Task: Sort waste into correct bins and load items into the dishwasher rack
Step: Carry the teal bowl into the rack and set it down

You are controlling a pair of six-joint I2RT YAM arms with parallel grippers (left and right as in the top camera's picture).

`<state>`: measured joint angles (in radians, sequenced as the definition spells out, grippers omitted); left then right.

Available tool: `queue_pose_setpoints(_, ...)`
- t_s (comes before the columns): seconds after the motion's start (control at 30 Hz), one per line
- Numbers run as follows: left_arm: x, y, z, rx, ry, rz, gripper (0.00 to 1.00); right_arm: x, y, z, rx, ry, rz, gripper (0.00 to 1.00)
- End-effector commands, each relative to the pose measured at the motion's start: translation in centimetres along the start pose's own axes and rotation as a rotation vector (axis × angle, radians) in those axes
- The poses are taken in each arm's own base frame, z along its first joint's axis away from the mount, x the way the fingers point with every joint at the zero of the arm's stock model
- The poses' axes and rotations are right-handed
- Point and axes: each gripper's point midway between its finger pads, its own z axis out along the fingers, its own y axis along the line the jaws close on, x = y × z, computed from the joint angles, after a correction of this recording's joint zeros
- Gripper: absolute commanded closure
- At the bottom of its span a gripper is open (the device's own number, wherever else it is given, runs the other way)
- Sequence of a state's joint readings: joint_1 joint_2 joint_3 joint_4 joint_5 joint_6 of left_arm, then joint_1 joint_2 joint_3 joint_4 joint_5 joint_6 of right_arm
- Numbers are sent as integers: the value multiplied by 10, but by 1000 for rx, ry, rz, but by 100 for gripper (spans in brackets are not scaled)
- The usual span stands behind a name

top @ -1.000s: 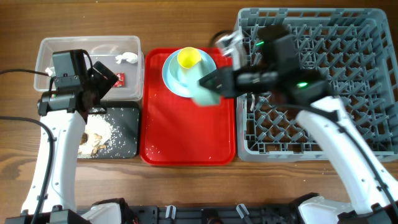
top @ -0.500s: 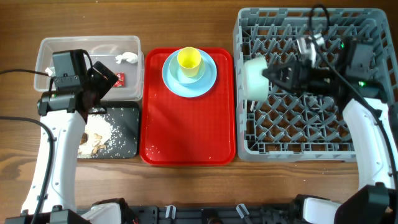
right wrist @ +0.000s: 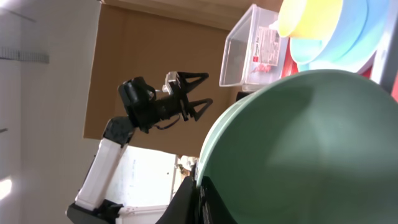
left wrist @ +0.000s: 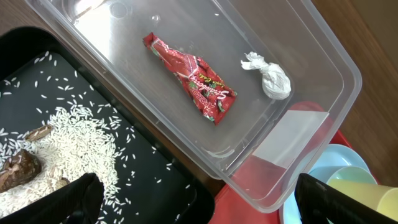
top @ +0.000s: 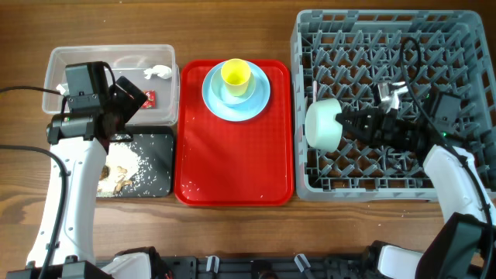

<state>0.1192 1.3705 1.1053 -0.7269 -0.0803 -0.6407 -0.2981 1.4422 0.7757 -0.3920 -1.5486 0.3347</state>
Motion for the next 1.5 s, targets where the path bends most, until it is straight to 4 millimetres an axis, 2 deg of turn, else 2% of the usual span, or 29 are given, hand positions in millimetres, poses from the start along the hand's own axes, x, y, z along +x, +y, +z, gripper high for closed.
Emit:
queue_pose_setpoints(0.0,-5,-2,-7,11,-21,11,0,7,0,-1,-33,7,-27,96)
queue_pose_setpoints(0.17,-5,-2,-7,11,-21,11,0,6,-15,-1,34,-15,-22,96)
queue_pose_setpoints(0.33,-5,-2,-7,11,-21,11,0,3,-15,-1,39,-18,-52,96)
queue_pose_setpoints(0.83,-5,-2,-7,11,-21,11,0,-4,-32,-4,140,-56,-51,95)
queue_pose_setpoints(1.13,-5,-2,-7,11,-21,11,0,-17,-35,-27,158,-141,-44,94)
queue_pose_setpoints(1.17,-5,-2,-7,11,-21,11,0,-19,-35,-29,159,-149,-43,93)
queue_pose_setpoints(1.23,-5,-2,-7,11,-21,11,0,-19,-35,-31,161,-155,-43,77)
queue_pose_setpoints(1.3,-5,-2,-7,11,-21,11,0,-20,-37,-32,174,-159,-42,71)
queue_pose_setpoints(1.47,-5,-2,-7,11,-21,11,0,-24,-51,-35,255,-186,-33,68)
